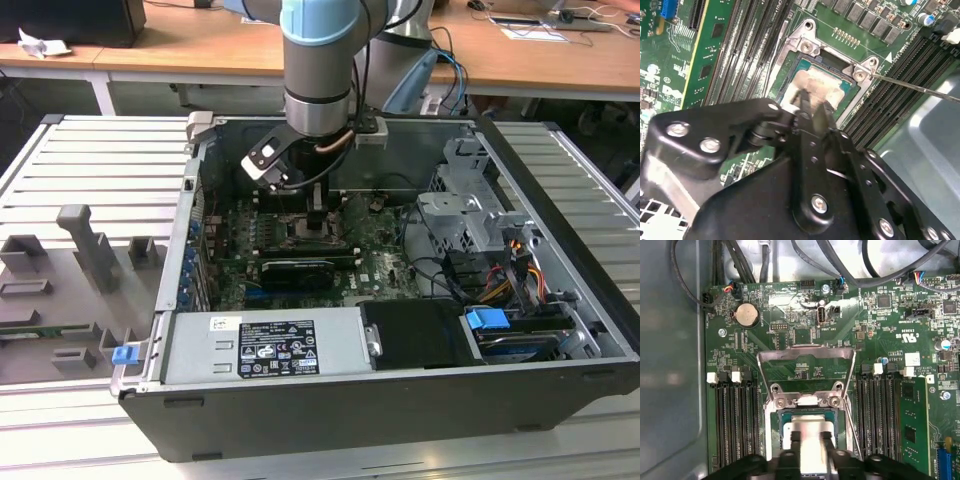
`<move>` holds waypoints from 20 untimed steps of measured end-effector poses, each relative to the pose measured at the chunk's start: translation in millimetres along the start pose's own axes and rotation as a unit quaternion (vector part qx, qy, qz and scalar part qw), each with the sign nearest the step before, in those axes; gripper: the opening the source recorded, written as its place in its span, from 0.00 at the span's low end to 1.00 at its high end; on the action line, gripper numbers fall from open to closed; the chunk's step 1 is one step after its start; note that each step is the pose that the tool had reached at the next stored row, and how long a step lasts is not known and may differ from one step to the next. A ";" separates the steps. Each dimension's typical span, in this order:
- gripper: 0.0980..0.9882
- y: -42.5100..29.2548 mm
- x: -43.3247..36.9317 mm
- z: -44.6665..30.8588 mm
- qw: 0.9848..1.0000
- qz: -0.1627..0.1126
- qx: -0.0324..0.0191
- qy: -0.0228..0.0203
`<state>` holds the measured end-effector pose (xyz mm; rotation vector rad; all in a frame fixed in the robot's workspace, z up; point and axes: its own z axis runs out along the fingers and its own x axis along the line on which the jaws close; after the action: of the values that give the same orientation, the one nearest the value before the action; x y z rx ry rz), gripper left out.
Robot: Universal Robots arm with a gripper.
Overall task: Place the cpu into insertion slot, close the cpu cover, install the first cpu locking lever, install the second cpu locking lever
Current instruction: 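Place the cpu into insertion slot, then close the cpu cover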
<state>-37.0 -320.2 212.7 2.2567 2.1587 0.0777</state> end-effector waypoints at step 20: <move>0.01 3.4 0.7 -25.3 1.000 -0.003 0.000 0.001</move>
<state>-34.8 -320.2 238.1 2.2511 2.1661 0.0787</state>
